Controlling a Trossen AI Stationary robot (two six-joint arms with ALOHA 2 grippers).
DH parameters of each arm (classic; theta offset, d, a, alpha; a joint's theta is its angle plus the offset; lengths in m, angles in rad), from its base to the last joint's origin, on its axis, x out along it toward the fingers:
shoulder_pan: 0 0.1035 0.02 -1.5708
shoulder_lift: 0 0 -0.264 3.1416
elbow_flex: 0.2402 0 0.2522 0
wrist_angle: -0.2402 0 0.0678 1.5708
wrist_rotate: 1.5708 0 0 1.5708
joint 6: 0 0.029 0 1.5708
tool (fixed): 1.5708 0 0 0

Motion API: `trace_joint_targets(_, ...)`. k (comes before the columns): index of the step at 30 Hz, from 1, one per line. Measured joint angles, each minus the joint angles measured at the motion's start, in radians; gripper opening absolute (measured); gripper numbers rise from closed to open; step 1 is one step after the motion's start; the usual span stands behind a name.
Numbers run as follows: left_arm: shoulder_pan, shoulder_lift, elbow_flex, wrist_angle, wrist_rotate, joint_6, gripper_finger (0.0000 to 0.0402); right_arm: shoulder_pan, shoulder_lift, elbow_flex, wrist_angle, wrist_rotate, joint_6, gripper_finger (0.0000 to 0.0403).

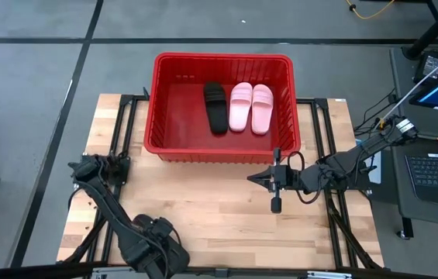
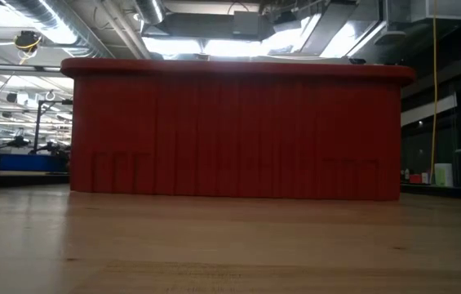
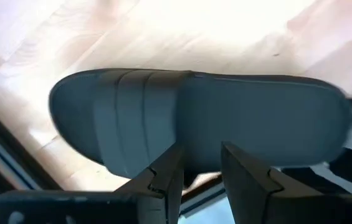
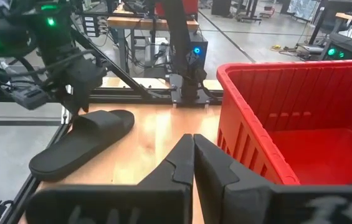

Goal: Pick and place slides into bin
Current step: Put the black slide into the red bin

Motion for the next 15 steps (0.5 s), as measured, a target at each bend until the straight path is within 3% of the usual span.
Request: trace_joint_targets(15, 0.000, 0.089, 0.000, -0.043, 0.055, -0.045, 0.0099, 0.000, 0.000, 0.000, 0.001, 0.000, -0.004, 0.0013)
